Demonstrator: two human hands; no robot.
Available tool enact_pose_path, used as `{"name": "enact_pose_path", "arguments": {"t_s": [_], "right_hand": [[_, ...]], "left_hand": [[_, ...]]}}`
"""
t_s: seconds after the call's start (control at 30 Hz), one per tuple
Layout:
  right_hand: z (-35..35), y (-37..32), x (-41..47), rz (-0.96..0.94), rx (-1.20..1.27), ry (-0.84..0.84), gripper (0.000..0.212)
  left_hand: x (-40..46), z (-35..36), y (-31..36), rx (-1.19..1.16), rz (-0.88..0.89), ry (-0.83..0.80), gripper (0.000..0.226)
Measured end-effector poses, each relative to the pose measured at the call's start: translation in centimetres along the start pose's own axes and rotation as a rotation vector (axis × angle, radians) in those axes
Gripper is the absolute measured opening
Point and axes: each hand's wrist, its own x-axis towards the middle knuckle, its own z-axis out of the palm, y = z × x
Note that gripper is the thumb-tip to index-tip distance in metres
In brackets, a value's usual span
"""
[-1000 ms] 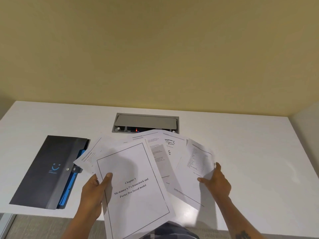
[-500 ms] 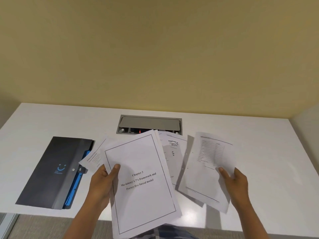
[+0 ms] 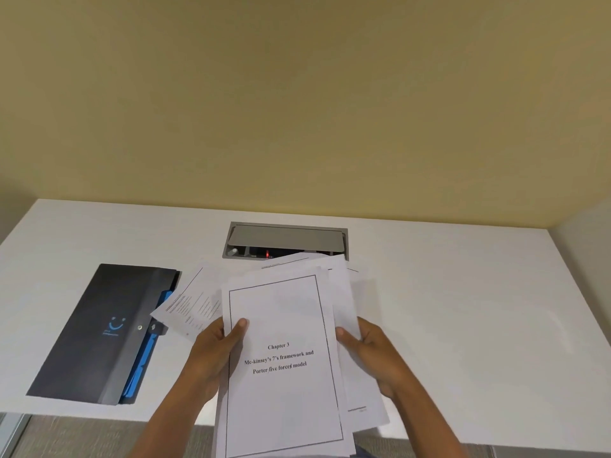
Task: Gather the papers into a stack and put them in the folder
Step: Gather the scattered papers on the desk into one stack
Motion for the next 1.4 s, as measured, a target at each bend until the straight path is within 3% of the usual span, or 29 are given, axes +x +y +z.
{"name": "enact_pose_path", "arguments": {"t_s": [0.4,0.53,0.63,0.7,0.8,0.87,0.97,1.13,1.4], "right_hand": [[3.5,0.8,2.5,0.213,-0.013,-0.373,0.034],[2.9,0.1,5.2,0.172,-0.17,-0.197,0.038],[2.3,0.0,8.1,0.039,-0.444,0.061,0.018],[2.0,-0.3,10.0,-0.018,-0.659,0.098,0.048],[1.9,-1.5,12.4,-0.043,-0.96,0.026,0.085],[1.8,-2.1,13.9,-0.062,-1.104,-0.005,0.095],[1.5,-3.1,15.8,-0.047,-1.26,0.079,0.099],[-0.6,-3.5,17.3,0.094,-1.239,0.29,0.098],[-2.1,-1.0,16.1,0.041,-1.154,0.292,0.085]], "left_hand": [[0.5,-1.9,-2.0,-0.051,-0.137,0.039,0.025],[0.4,-2.7,-2.9,-0.018,-0.103,0.171,0.019],[0.4,-3.8,-3.7,-0.003,-0.097,0.28,0.016],[0.3,-4.6,-4.1,0.006,-0.104,0.332,0.019],[-0.2,-5.8,-4.9,-0.022,-0.123,0.387,0.023],[-0.5,-6.4,-5.4,-0.079,-0.136,0.408,0.024],[-1.2,-6.9,-5.7,-0.157,-0.147,0.438,0.023],[-1.8,-7.4,-5.4,-0.183,-0.151,0.48,0.012],[-1.8,-8.2,-6.4,-0.2,-0.175,0.468,0.012]]}}
